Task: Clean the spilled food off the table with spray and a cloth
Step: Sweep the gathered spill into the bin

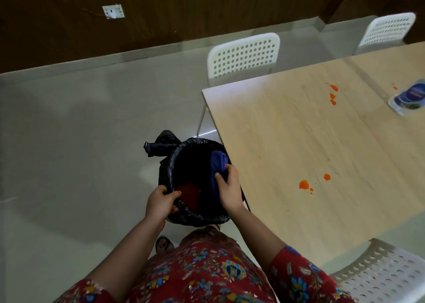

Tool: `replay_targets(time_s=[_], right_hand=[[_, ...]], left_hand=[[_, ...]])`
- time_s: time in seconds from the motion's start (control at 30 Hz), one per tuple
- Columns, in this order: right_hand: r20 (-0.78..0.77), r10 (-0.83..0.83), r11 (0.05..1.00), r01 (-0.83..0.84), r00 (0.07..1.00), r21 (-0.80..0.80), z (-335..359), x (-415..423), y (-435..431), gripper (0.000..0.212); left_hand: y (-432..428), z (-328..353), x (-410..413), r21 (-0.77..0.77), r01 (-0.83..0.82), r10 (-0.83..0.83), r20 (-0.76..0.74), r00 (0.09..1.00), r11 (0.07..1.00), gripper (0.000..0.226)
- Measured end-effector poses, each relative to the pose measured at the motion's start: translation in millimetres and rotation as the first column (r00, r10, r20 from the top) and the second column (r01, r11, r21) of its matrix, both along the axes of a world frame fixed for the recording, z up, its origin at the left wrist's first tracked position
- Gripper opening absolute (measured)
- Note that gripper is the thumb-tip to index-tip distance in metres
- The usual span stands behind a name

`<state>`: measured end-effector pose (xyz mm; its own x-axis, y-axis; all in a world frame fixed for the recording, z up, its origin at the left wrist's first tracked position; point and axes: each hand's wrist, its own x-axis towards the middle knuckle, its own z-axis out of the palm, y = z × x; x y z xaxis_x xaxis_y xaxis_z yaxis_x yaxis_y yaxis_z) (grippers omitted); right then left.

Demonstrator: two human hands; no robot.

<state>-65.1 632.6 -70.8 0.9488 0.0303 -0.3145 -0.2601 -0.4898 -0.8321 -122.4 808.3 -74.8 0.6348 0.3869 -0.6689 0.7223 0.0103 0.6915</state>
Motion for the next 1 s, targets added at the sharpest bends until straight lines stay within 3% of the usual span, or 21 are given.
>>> replay_targets(time_s=[0.1,0.2,0.27,0.33,0.43,0.57,0.77,1.0], right_hand=[[-0.265,-0.15,0.932,0.225,0.953,0.283,-0.2,1.8,28.8,0.014],[-0.474,-0.151,0.8,0.389,0.867,0.457,-10.1,4.2,59.6,0.017],[-0.555,-0.137,0.789,0.429,0.82,0.44,-23.7,3.7,85.0,0.022],[-0.595,-0.119,0.843,0.397,0.795,0.363,-41.1,2.5,106.5,0.027],[-0.601,-0.086,0.936,0.27,0.795,0.224,-80.7,-0.4,139.3,0.025],[-0.665,0.003,0.983,0.12,0.747,0.14,-153.0,1.8,172.2,0.022],[-0.757,0.036,0.989,0.084,0.653,0.119,-280.1,8.2,200.6,0.04],[-0.791,0.059,0.986,0.086,0.609,0.14,-372.5,18.8,208.2,0.036]], left_hand=[[17.2,-12.3,-17.8,-0.012,-0.085,0.085,-0.012,0.996,0.996,0.011],[39.2,-30.4,-37.9,-0.011,-0.167,0.166,-0.055,0.985,0.986,0.012],[58.7,-45.0,-51.4,-0.001,-0.235,0.234,-0.079,0.969,0.972,0.013],[75.7,-60.6,-62.5,0.027,-0.298,0.3,-0.101,0.949,0.954,0.015],[99.1,-92.7,-77.9,0.023,-0.386,0.386,-0.139,0.912,0.922,0.02],[117.8,-160.1,-96.6,-0.041,-0.471,0.457,-0.185,0.87,0.881,0.007],[128.5,-293.9,-105.4,-0.143,-0.604,0.566,-0.235,0.79,0.784,0.015],[133.0,-411.7,-102.5,-0.159,-0.619,0.582,-0.228,0.781,0.769,0.013]])
